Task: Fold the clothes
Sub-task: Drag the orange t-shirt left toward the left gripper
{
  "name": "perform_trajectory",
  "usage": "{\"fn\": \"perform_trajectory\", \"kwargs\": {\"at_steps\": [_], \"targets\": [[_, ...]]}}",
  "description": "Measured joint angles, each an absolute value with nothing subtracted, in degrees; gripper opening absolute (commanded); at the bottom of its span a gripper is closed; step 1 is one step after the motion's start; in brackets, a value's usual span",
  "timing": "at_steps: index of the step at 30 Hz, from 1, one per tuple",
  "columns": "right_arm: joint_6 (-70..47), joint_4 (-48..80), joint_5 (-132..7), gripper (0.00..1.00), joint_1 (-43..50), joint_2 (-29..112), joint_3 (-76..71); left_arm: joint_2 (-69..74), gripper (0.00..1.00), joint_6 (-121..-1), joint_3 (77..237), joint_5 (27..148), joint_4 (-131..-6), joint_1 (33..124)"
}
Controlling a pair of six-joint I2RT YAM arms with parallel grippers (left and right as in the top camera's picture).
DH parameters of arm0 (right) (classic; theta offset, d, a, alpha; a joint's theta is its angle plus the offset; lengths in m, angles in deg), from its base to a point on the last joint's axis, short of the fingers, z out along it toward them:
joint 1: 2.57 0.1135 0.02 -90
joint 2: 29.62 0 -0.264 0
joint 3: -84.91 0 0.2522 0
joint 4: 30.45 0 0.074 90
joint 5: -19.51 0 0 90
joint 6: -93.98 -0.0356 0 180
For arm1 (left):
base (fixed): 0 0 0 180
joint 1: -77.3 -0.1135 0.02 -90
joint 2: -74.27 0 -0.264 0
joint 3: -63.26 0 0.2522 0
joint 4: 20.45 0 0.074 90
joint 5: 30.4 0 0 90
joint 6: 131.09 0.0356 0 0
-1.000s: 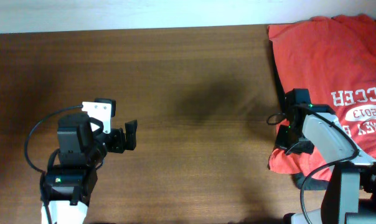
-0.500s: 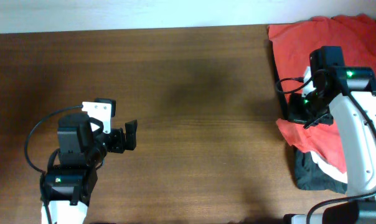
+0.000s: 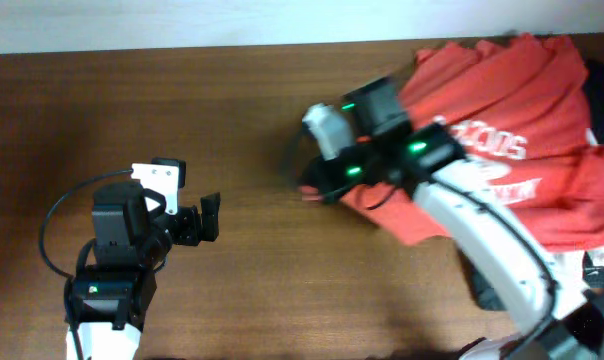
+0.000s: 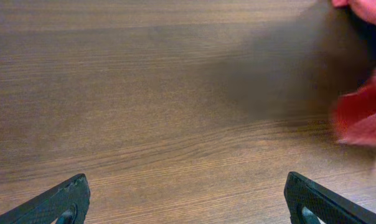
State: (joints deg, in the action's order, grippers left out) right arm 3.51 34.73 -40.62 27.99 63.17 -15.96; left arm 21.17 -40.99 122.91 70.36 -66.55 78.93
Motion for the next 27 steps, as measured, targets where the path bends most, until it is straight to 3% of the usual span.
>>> {"fn": "perform_trajectory", "kwargs": {"at_steps": [2, 5, 6, 7, 8, 9, 19, 27], "targets": [[2.4, 30.7, -41.2, 0.04, 32.7, 65.7, -16.0, 21.2, 0.99, -41.0, 122.9, 70.4, -66.5, 78.9], [0.3, 29.5, -45.3, 0.21, 36.7, 68.7, -16.0, 21.2, 0.99, -41.0, 122.9, 70.4, -66.5, 78.9], [-0.7, 29.6, -46.6, 0.36, 37.0, 69.1, -16.0, 21.2, 0.99, -41.0, 122.9, 70.4, -66.5, 78.9], [-1.5, 29.8, -49.2, 0.57, 37.2, 69.4, -16.0, 21.2, 0.99, -41.0, 122.9, 70.4, -66.5, 78.9], [-2.1, 30.3, -51.2, 0.89, 37.0, 69.4, -16.0, 21.2, 0.99, -41.0, 122.9, 70.4, -66.6, 78.9], [-2.5, 31.0, -53.5, 0.99, 36.2, 69.3, -16.0, 21.2, 0.99, -41.0, 122.9, 70.4, -66.5, 78.9], [-3.6, 47.2, -59.3, 0.99, 16.3, 60.9, -17.2, 18.4, 0.99, -43.8, 122.9, 80.2, -65.7, 78.9], [-3.6, 57.9, -60.1, 0.99, 0.6, 59.9, -17.4, 0.7, 0.99, -55.6, 123.0, 86.4, -63.0, 86.7]]}}
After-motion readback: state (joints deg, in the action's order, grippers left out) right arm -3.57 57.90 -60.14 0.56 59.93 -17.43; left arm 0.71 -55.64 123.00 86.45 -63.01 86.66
